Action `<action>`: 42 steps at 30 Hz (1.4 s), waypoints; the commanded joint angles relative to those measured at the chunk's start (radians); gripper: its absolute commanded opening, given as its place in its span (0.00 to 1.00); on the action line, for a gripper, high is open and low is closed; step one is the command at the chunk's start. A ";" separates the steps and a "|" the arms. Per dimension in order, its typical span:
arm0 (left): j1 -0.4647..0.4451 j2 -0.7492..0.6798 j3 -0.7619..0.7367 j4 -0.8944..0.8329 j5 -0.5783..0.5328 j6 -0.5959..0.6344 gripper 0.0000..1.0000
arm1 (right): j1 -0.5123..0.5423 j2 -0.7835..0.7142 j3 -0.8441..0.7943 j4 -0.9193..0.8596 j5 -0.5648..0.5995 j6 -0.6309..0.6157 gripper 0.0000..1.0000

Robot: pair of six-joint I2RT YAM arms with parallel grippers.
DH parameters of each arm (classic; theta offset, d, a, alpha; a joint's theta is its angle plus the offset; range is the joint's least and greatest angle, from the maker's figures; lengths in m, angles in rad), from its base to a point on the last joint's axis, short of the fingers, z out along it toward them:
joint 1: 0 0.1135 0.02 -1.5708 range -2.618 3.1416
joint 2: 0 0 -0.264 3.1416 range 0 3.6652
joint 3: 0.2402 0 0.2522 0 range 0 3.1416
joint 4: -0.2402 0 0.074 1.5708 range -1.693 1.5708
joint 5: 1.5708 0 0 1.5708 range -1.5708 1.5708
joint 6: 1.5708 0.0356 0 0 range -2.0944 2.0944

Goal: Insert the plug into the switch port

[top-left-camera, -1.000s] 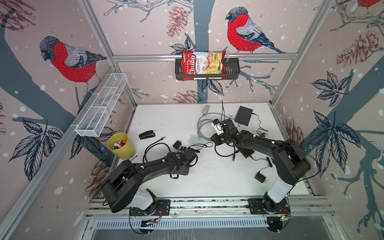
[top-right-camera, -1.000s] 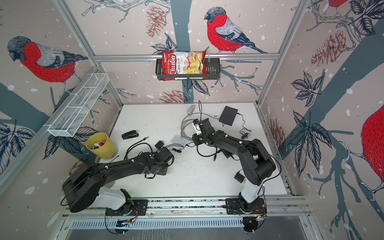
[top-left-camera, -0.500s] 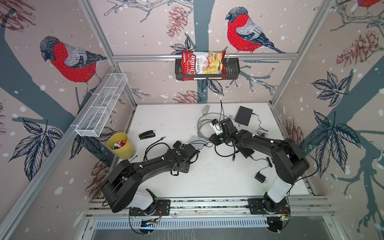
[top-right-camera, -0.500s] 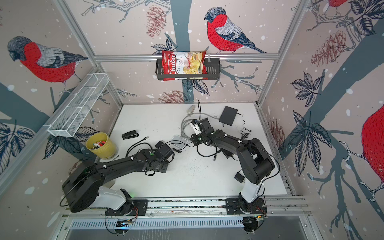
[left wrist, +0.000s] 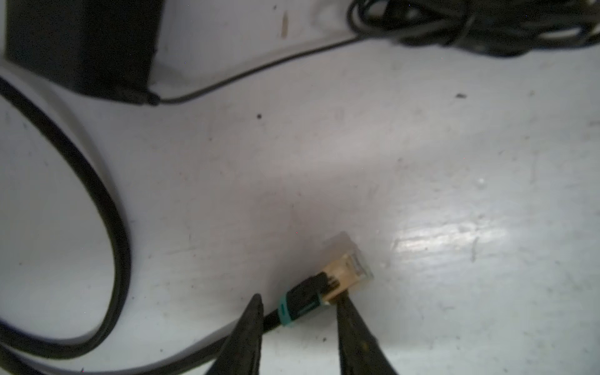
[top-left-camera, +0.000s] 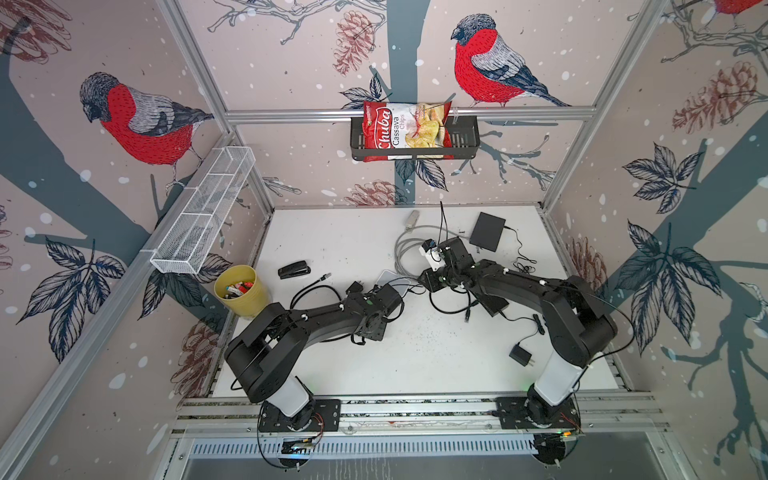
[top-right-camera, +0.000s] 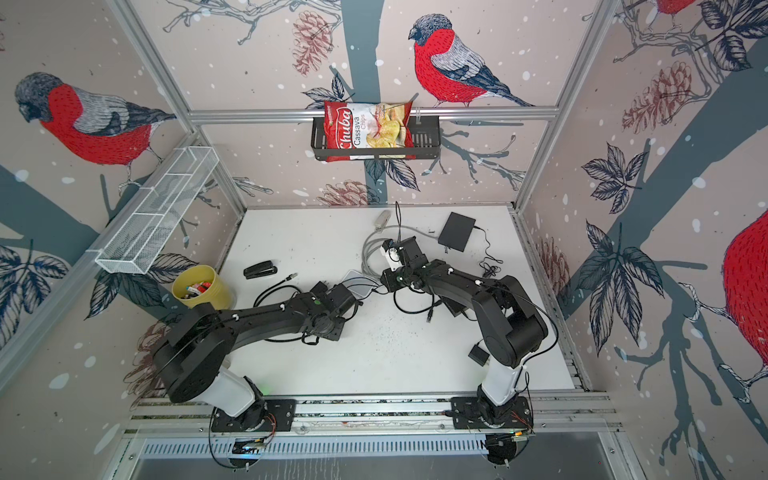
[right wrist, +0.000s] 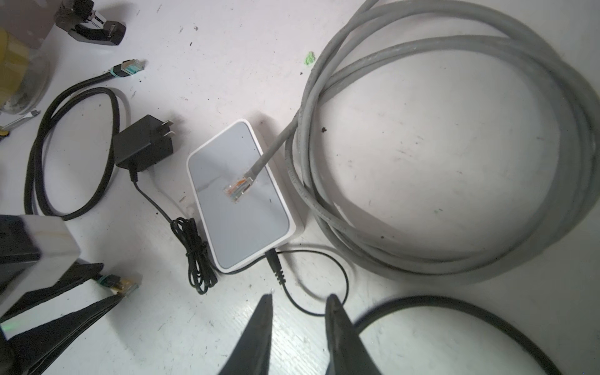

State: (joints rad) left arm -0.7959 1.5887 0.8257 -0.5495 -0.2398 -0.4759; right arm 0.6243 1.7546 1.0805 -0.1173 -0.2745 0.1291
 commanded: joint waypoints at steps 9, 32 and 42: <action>0.021 -0.022 -0.008 0.129 0.260 0.139 0.07 | -0.069 -0.044 -0.061 0.013 -0.266 0.008 0.29; 0.123 -0.020 0.056 0.445 0.595 0.423 0.10 | 0.005 -0.053 -0.358 0.662 -0.384 0.802 0.32; 0.132 -0.006 0.064 0.442 0.610 0.424 0.10 | -0.002 -0.047 -0.378 0.643 -0.370 0.797 0.28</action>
State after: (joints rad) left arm -0.6689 1.5864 0.8818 -0.1623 0.3470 -0.0704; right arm 0.6231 1.7092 0.7059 0.5209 -0.6613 0.9218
